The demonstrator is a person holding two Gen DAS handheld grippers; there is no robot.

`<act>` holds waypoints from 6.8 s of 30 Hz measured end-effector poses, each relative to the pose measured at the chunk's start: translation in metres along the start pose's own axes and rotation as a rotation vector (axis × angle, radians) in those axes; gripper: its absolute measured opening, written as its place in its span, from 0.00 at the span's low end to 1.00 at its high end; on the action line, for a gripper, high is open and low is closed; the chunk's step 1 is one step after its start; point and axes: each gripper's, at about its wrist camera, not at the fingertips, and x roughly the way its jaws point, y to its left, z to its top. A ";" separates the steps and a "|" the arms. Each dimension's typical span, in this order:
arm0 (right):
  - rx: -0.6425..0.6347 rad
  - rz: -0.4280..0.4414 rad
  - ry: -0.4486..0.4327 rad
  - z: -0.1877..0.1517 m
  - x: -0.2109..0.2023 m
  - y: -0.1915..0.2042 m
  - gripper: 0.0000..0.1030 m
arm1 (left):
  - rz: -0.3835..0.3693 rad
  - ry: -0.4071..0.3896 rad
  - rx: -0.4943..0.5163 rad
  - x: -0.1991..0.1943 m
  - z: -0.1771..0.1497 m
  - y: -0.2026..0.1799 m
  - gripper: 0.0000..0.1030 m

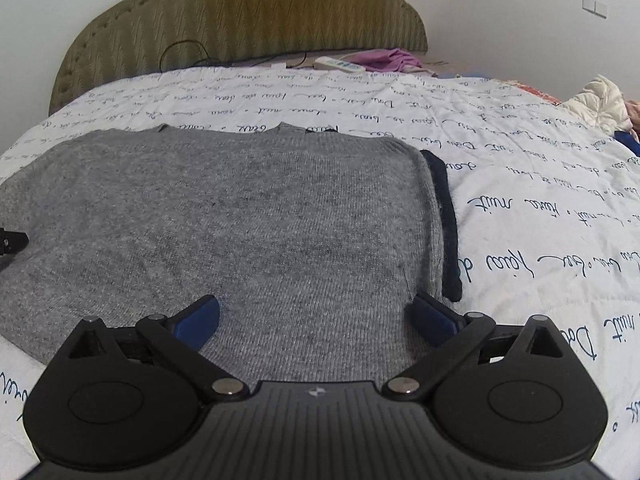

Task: Fold small clothes

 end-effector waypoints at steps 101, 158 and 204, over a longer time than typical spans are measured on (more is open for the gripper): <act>-0.258 0.269 -0.048 0.002 -0.052 0.143 1.00 | -0.007 -0.002 0.040 -0.020 0.035 0.028 0.99; -0.889 0.086 -0.384 -0.019 -0.014 0.283 0.11 | -0.545 0.219 -0.372 0.134 0.135 0.064 0.12; 0.033 0.079 -0.188 0.014 -0.050 -0.019 0.08 | -0.378 0.046 0.259 0.011 0.107 -0.332 0.37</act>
